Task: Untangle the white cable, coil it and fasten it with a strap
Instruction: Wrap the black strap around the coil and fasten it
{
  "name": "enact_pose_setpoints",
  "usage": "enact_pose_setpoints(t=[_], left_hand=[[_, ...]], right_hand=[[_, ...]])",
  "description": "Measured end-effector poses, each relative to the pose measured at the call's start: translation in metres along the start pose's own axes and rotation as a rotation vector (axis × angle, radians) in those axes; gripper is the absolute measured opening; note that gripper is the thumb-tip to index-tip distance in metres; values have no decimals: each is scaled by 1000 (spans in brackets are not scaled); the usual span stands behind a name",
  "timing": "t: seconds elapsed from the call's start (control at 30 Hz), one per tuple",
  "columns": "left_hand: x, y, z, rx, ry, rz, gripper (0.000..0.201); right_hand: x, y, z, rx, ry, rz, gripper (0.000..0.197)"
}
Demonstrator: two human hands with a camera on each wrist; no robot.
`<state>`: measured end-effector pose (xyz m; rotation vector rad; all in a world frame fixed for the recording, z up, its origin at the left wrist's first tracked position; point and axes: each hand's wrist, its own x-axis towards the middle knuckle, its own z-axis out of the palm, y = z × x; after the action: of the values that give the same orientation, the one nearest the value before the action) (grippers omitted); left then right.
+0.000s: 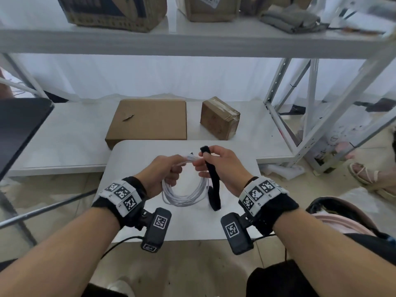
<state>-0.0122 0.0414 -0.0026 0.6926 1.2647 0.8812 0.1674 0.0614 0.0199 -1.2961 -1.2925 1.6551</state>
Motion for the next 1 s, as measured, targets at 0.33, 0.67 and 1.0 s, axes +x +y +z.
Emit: enact_pose_setpoints(t=[0.33,0.67,1.0], left_hand=[[-57,37,23,-33,67,418,48],[-57,36,54,141,196,701,32],[-67,31,53,181,233,668,29]], right_hand=[[-60,-71,-1,-25,-52,-297,20],[-59,-58,11,-286,-94,-606,16],[-58,-48,11,-202,57,-631,15]])
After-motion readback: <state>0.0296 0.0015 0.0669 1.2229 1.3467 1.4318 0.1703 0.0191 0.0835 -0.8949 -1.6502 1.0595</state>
